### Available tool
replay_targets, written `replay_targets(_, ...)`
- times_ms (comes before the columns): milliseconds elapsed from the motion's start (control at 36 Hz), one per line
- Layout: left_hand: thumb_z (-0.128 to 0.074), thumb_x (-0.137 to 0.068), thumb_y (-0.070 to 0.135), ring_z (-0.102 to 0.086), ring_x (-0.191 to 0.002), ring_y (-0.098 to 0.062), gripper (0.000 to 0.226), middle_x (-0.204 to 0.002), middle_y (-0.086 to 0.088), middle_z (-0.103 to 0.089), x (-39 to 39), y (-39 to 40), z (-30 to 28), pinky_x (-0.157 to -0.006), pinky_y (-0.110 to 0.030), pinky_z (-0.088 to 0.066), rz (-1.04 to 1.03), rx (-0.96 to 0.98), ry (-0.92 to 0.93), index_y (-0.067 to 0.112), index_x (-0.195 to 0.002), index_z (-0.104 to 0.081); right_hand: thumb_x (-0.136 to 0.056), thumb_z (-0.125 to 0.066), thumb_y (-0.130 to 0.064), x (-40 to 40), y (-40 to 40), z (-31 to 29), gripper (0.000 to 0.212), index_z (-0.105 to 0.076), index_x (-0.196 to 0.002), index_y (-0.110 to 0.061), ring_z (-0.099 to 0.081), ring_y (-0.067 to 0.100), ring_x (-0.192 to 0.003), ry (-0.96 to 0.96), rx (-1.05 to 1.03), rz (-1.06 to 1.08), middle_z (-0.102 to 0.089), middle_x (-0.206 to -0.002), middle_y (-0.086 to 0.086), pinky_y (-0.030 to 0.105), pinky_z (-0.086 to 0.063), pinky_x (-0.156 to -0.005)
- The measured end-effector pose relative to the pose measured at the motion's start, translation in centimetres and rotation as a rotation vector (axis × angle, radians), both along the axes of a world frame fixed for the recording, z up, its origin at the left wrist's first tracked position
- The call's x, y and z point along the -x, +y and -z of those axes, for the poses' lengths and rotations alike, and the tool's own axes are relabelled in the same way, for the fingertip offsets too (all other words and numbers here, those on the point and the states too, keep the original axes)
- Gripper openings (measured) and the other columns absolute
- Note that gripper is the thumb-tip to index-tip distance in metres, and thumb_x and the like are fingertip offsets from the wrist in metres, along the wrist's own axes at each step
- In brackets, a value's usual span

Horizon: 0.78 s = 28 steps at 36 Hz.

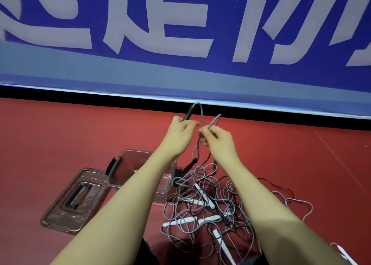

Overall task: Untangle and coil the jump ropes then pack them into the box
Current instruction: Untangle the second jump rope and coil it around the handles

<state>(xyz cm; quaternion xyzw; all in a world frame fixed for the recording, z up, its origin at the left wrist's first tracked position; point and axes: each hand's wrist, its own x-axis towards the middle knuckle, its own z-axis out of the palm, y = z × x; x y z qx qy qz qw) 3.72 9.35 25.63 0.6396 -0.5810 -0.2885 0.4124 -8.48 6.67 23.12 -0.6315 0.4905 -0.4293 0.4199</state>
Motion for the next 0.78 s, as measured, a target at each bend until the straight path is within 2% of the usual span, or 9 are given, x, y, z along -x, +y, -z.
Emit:
replay_targets(56, -0.044, -0.095, 0.016, -0.046, -0.096, -0.019, 0.030, -0.103, -0.005, -0.035, -0.3, 0.0, 1.0, -0.089, -0.024, -0.040, 0.020, -0.078, -0.094, 0.016, -0.117, -0.064, -0.099, -0.046, -0.012, 0.0, -0.2, -0.6, 0.025, -0.063, -0.081, -0.010, -0.063, 0.012, -0.064, -0.210, -0.060, 0.018, -0.065, -0.077, 0.007, 0.022, -0.053, -0.066)
replay_targets(111, -0.051, -0.091, 0.012, -0.048, -0.081, -0.015, 0.028, -0.103, -0.005, -0.034, -0.5, 0.2, 1.9, -0.075, -0.017, -0.045, 0.057, -0.139, -0.143, 0.015, -0.115, -0.065, -0.100, -0.043, -0.014, 0.1, -0.3, -1.4, 0.027, -0.061, -0.080, -0.010, -0.065, 0.010, -0.061, -0.371, -0.105, 0.029, -0.066, -0.077, 0.008, 0.018, -0.052, -0.060)
replay_targets(222, -0.061, -0.091, 0.025, -0.045, -0.075, -0.011, 0.016, -0.087, 0.003, -0.034, -0.6, 0.3, 2.7, -0.074, -0.024, -0.039, 0.106, -0.118, -0.175, 0.014, -0.095, -0.071, -0.101, -0.042, -0.016, 0.6, -0.6, -2.1, 0.027, -0.060, -0.082, -0.006, -0.066, 0.013, -0.061, -0.631, -0.164, 0.026, -0.066, -0.076, 0.012, 0.019, -0.051, -0.059)
replay_targets(389, -0.056, -0.094, 0.032, -0.049, -0.072, -0.012, 0.029, -0.076, 0.003, -0.044, -0.5, 0.2, 1.9, -0.061, -0.021, -0.032, 0.002, 0.014, -0.142, 0.010, -0.088, -0.075, -0.099, -0.045, -0.015, 1.1, -0.6, -2.4, 0.020, -0.060, -0.091, -0.004, -0.064, 0.013, -0.065, -0.800, -0.196, 0.034, -0.065, -0.082, 0.010, 0.021, -0.053, -0.062)
replay_targets(444, -0.055, -0.095, 0.030, -0.050, -0.074, -0.018, 0.029, -0.075, -0.005, -0.049, -0.4, 0.2, 1.6, -0.065, -0.027, -0.032, -0.025, 0.045, -0.116, 0.010, -0.087, -0.075, -0.097, -0.050, -0.011, 1.3, -0.8, -1.8, 0.013, -0.059, -0.088, -0.007, -0.062, 0.015, -0.067, -0.688, -0.225, 0.027, -0.064, -0.082, 0.007, 0.022, -0.051, -0.059)
replay_targets(500, -0.054, -0.095, 0.029, -0.051, -0.076, -0.022, 0.029, -0.074, -0.011, -0.050, -0.4, 0.3, 1.2, -0.067, -0.030, -0.033, -0.060, 0.074, -0.089, 0.011, -0.086, -0.075, -0.093, -0.054, -0.002, 1.4, -0.7, -0.8, 0.006, -0.060, -0.095, -0.003, -0.058, 0.017, -0.067, -0.399, -0.250, -0.028, -0.061, -0.083, 0.009, 0.021, -0.050, -0.056)
replay_targets(611, -0.052, -0.096, 0.033, -0.058, -0.083, -0.024, 0.030, -0.083, -0.019, -0.063, -0.2, 0.2, 0.3, -0.071, -0.029, -0.038, -0.049, 0.109, -0.035, 0.016, -0.084, -0.074, -0.083, -0.064, 0.000, 1.1, 0.0, 1.0, 0.036, -0.056, -0.117, -0.004, -0.061, 0.021, -0.088, 0.173, -0.211, -0.254, -0.061, -0.106, 0.007, 0.030, -0.053, -0.074)
replay_targets(667, -0.051, -0.096, 0.033, -0.059, -0.082, -0.020, 0.030, -0.086, -0.018, -0.065, 0.0, 0.3, -0.2, -0.072, -0.028, -0.040, -0.018, 0.121, -0.033, 0.017, -0.088, -0.074, -0.083, -0.067, -0.007, 0.7, 0.7, 0.9, 0.033, -0.058, -0.115, -0.010, -0.061, 0.019, -0.086, 0.263, -0.165, -0.322, -0.063, -0.109, 0.004, 0.029, -0.050, -0.077)
replay_targets(778, -0.049, -0.097, 0.035, -0.048, -0.066, -0.015, 0.041, -0.088, -0.029, -0.063, 0.3, 0.7, -1.0, -0.066, -0.027, -0.040, 0.024, 0.167, -0.017, 0.001, -0.087, -0.071, -0.085, -0.067, -0.018, 0.2, 0.7, 0.8, 0.012, -0.060, -0.082, -0.027, -0.062, 0.024, -0.073, 0.241, -0.060, -0.219, -0.065, -0.088, 0.002, 0.041, -0.052, -0.076)
